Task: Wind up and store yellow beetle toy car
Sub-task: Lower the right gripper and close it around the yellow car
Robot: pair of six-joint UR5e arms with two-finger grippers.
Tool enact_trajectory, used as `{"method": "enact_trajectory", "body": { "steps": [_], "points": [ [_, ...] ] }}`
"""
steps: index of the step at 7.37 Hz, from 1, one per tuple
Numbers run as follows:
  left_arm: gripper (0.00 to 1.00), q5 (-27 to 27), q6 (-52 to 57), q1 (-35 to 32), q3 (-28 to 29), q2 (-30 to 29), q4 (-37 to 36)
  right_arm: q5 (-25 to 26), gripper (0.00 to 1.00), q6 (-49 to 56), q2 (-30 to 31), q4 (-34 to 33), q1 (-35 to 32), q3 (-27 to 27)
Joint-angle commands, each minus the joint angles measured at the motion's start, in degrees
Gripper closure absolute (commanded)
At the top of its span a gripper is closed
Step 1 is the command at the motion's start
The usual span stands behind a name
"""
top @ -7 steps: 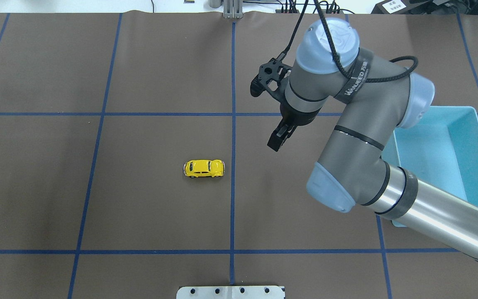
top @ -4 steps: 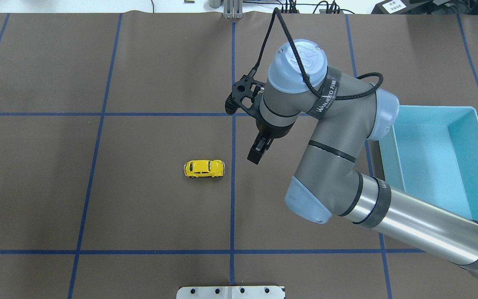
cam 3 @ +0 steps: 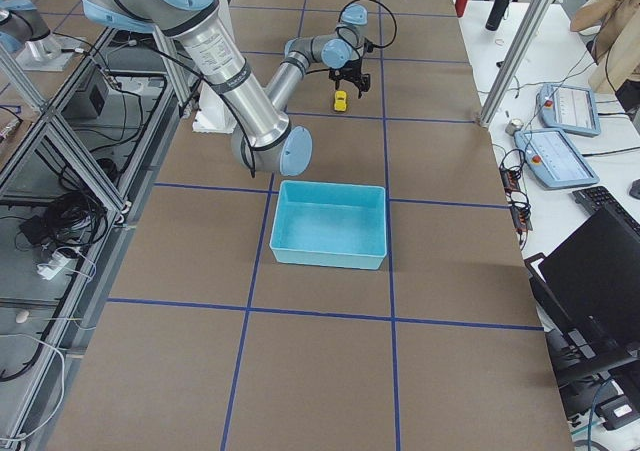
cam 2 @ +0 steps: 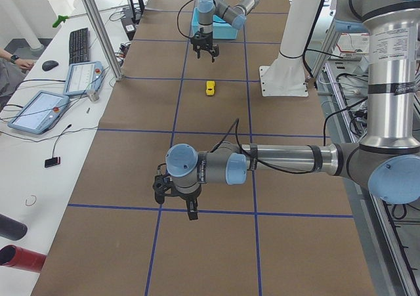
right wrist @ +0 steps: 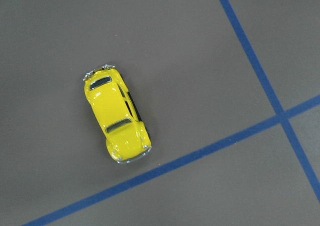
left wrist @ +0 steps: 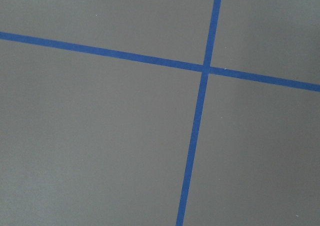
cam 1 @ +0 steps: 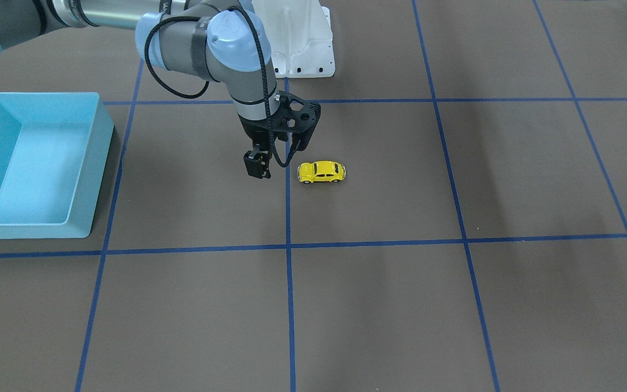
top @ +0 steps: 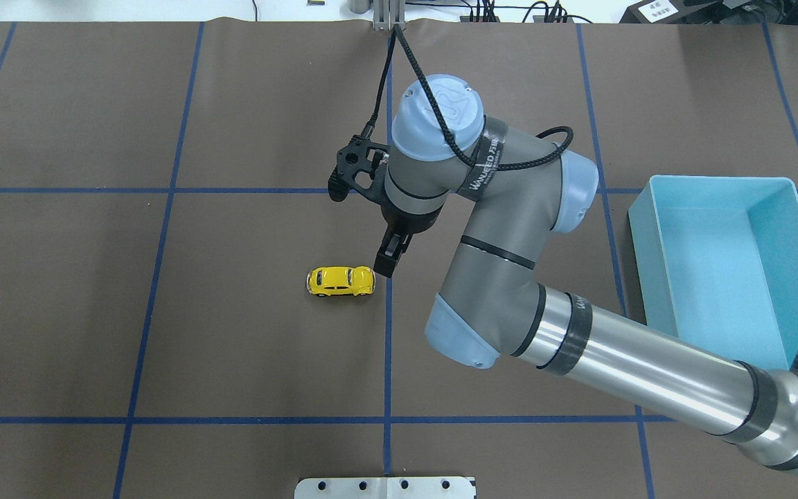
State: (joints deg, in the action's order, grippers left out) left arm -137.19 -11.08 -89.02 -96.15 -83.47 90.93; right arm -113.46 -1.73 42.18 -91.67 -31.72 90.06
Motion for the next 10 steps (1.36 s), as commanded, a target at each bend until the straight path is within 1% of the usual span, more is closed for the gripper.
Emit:
{"method": "enact_trajectory", "body": {
  "steps": [1,2,3,4,7,8,10],
  "points": [
    [0.00,0.5,0.0,0.3,-2.2,2.7,0.1,1.0,0.01,0.0,-4.3,4.1,3.1,-6.4],
    [0.00,0.5,-0.3,0.3,-2.2,2.3,-0.1,2.1,0.01,0.0,-4.3,7.8,3.5,-9.0],
    [0.00,0.5,-0.1,0.3,-1.4,2.1,-0.1,4.5,0.01,-0.1,-4.6,11.2,5.6,-11.0],
    [0.00,0.5,0.2,0.3,-1.1,2.0,0.0,6.8,0.01,0.0,-4.5,11.3,6.5,-11.1],
    [0.00,0.6,0.2,0.3,-1.1,2.1,0.0,10.3,0.01,0.6,-4.4,11.5,8.7,-11.2],
    [0.00,0.5,0.2,0.3,-1.1,2.1,0.0,13.3,0.01,0.5,-4.2,12.8,10.2,-11.7],
    [0.00,0.5,0.2,0.3,-1.0,2.1,-0.1,14.0,0.01,0.5,-4.2,14.0,10.4,-12.5]
  ]
}}
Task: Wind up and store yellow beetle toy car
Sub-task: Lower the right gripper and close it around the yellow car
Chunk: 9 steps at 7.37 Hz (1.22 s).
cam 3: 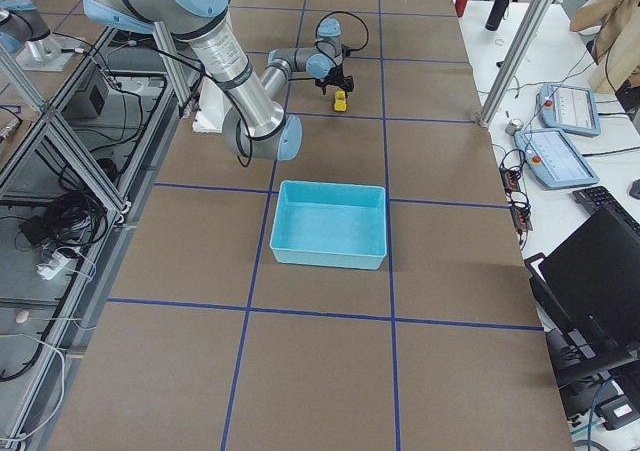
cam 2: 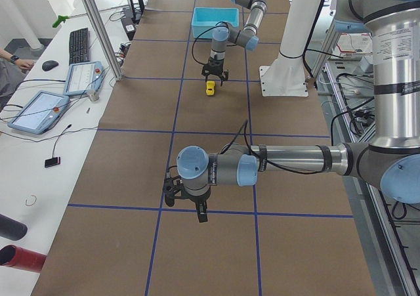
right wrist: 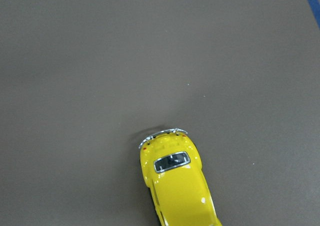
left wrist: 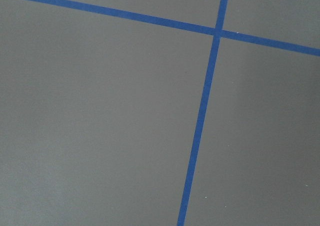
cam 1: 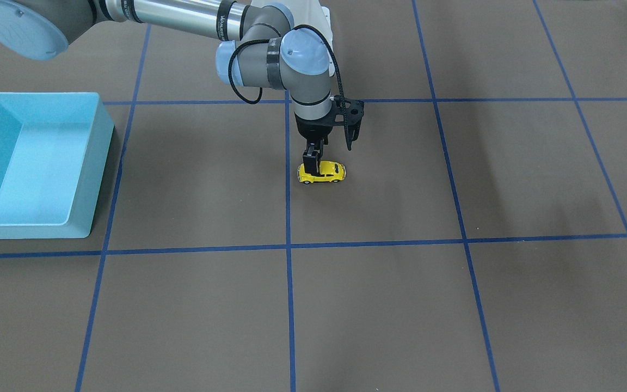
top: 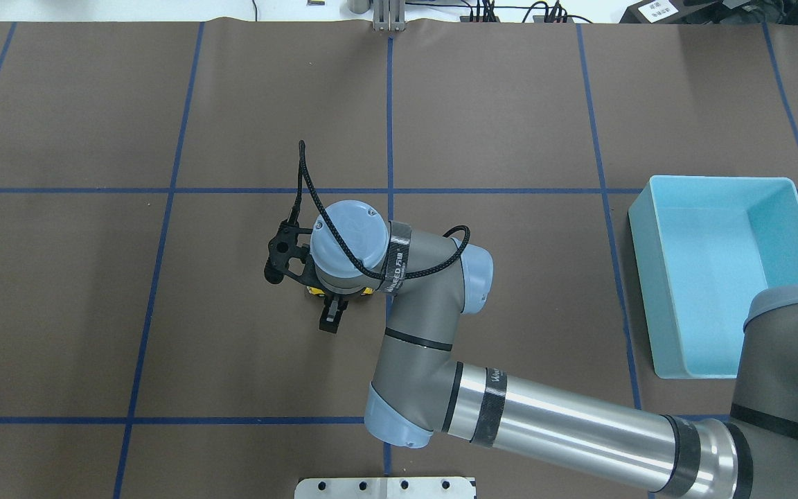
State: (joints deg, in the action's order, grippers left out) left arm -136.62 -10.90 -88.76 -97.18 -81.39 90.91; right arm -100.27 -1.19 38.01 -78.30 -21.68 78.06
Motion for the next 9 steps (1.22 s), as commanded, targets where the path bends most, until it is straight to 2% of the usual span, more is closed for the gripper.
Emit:
{"method": "enact_trajectory", "body": {
  "steps": [1,5,7,9],
  "points": [
    [0.00,-0.1,0.0,0.0,0.1,0.0,0.0,1.3,0.01,0.0,-0.1,0.6,0.2,-0.8],
    [0.00,-0.1,-0.3,0.1,0.0,-0.1,0.0,1.9,0.02,-0.3,-0.9,0.6,-0.2,-0.8],
    [0.00,-0.1,-0.2,0.1,0.0,-0.1,0.1,2.5,0.02,-0.3,-1.3,1.1,-0.1,-2.6],
    [0.00,-0.1,-0.3,0.1,0.0,-0.1,0.1,2.7,0.04,-0.4,-4.2,2.4,-0.2,-7.1]
  ]
}}
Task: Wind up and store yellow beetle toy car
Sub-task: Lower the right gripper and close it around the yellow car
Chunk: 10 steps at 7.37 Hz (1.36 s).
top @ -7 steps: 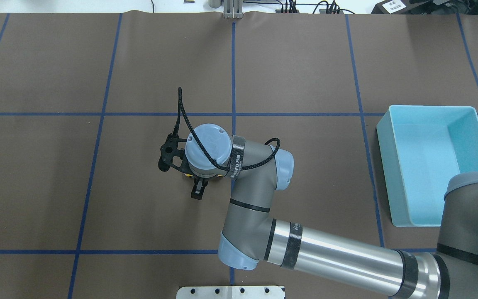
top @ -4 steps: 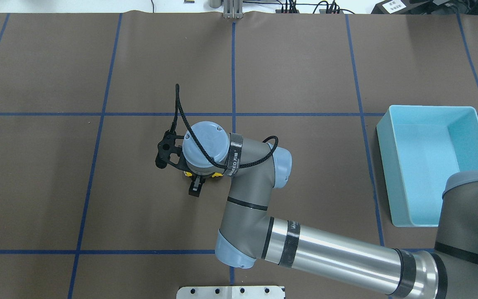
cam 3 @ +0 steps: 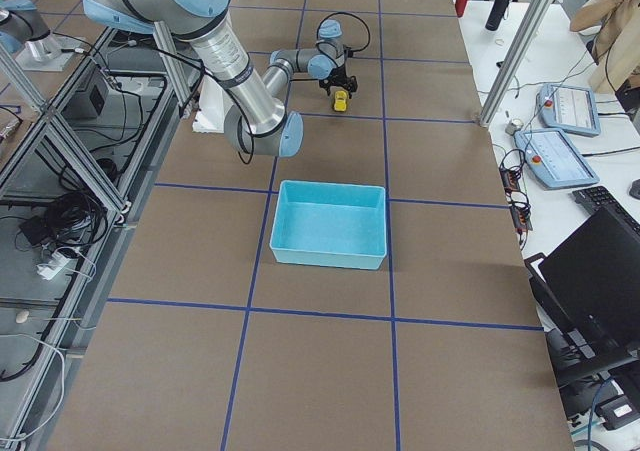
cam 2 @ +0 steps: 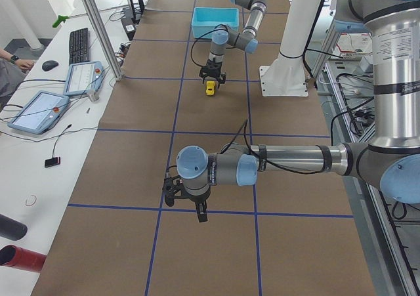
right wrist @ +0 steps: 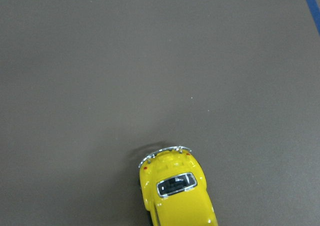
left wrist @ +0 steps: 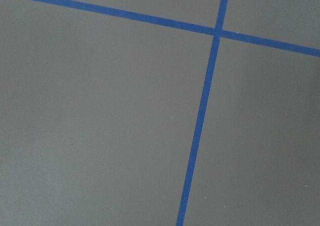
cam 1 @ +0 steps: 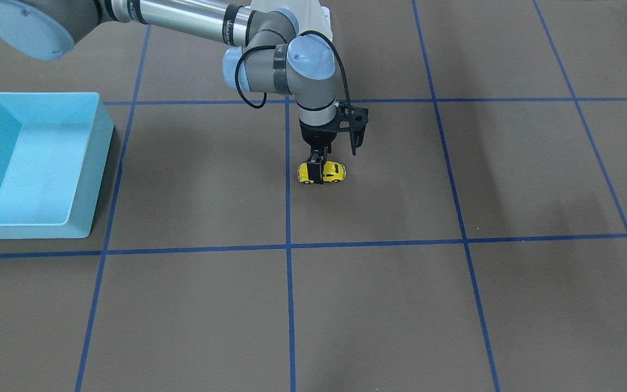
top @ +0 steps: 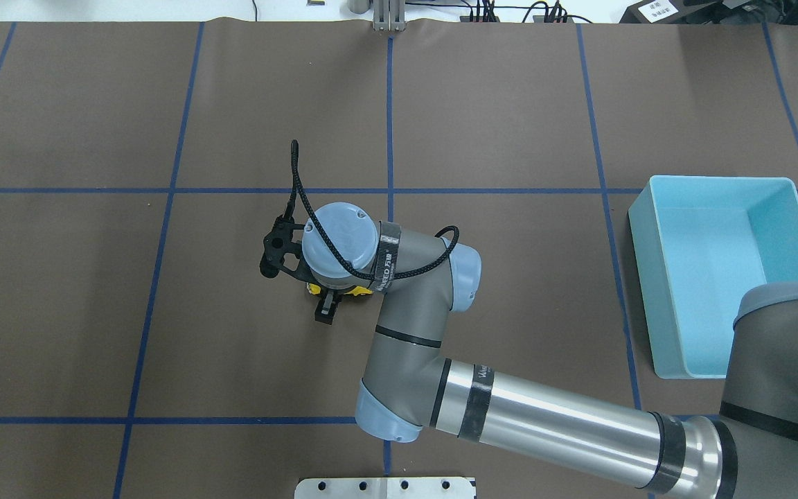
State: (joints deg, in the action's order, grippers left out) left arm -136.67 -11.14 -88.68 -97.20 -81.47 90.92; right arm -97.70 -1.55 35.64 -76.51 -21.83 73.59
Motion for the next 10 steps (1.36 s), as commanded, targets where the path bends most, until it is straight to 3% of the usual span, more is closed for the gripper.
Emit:
{"method": "enact_trajectory", "body": {
  "steps": [1,2,3,4,5,6,8,10],
  "points": [
    [0.00,0.0,0.0,0.0,0.0,-0.1,0.0,0.2,0.22,0.1,-1.9,0.7,-0.1,-2.8],
    [0.00,0.0,0.0,0.1,0.0,0.0,0.0,0.2,0.67,0.0,-1.9,0.7,-0.1,-2.6],
    [0.00,0.0,-0.1,0.1,0.0,-0.1,0.0,0.2,0.92,-0.3,-1.5,0.7,-0.1,-2.1],
    [0.00,0.0,-0.1,0.1,0.0,-0.1,0.0,-0.1,1.00,-0.4,-1.3,0.6,-0.1,-0.9],
    [0.00,0.0,-0.1,0.1,-0.1,-0.1,0.0,-1.7,1.00,-0.4,-1.0,-1.3,-0.2,1.6],
    [0.00,0.0,-0.1,0.1,-0.1,-0.1,0.0,-2.9,1.00,-0.4,-1.0,-7.5,-0.5,5.6],
    [0.00,0.0,-0.2,0.1,-0.1,-0.1,0.0,-7.6,1.00,-0.3,0.4,-24.6,-3.6,18.9],
    [0.00,-0.1,-0.2,0.1,-0.3,-0.1,0.0,-16.2,1.00,0.7,12.8,-28.1,-11.0,31.8]
  ]
}}
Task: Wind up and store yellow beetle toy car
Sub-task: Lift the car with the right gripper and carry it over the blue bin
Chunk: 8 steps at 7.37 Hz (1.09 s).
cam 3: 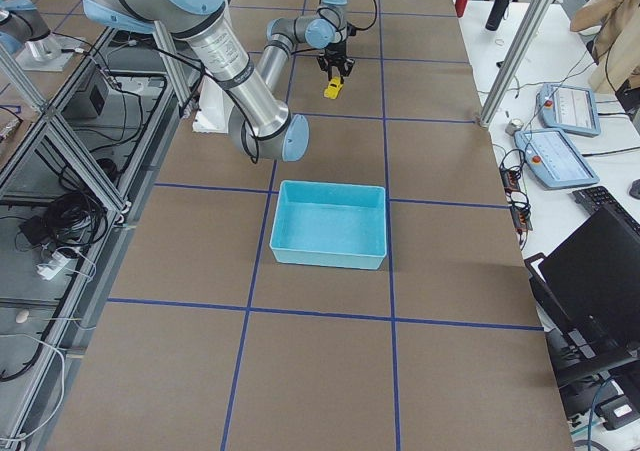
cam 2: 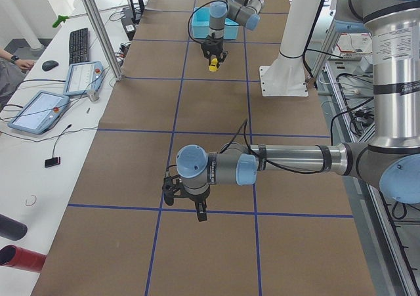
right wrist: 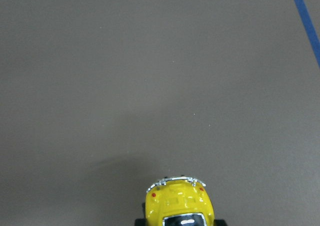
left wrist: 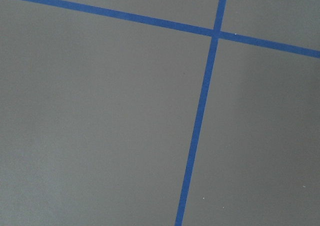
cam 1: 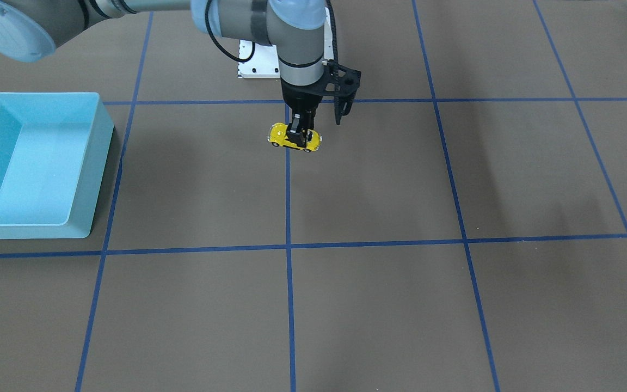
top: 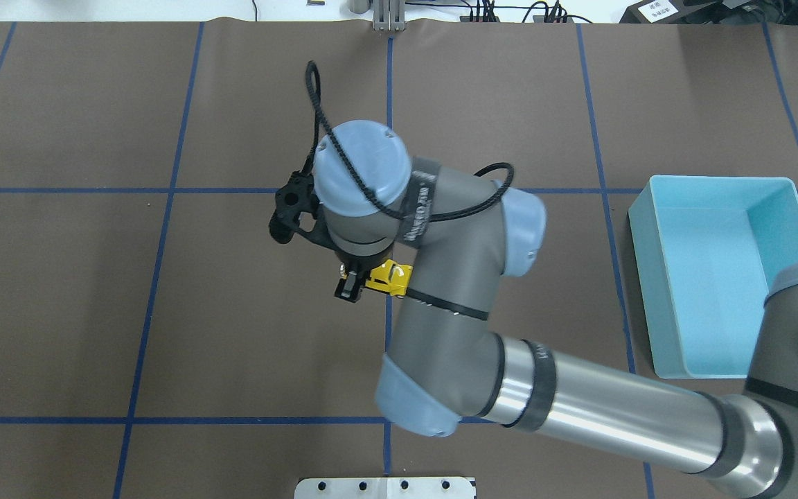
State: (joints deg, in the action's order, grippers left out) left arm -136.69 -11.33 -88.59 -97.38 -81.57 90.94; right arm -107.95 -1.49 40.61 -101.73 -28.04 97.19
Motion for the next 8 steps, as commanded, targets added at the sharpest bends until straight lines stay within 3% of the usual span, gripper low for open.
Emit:
{"method": "enact_trajectory", "body": {
  "steps": [1,2,5,6,8],
  "points": [
    [0.00,-0.1,-0.4,0.0,-0.4,0.0,0.0,-9.9,1.00,1.0,12.4,-4.0,-11.0,12.1],
    [0.00,0.0,-0.9,0.0,-0.4,-0.1,-0.1,-10.4,1.00,6.8,17.7,-7.1,-14.2,16.6],
    [0.00,0.0,-0.9,0.0,0.2,-0.1,-0.2,-10.4,1.00,24.4,22.1,-18.4,-22.1,22.9],
    [0.00,0.0,-0.8,0.0,0.3,0.0,-0.2,-10.1,1.00,27.7,27.8,-18.2,-22.2,25.9],
    [0.00,0.0,-0.7,0.0,0.5,0.0,-0.2,-9.4,1.00,39.6,35.5,-17.5,-22.2,25.6]
  ]
}}
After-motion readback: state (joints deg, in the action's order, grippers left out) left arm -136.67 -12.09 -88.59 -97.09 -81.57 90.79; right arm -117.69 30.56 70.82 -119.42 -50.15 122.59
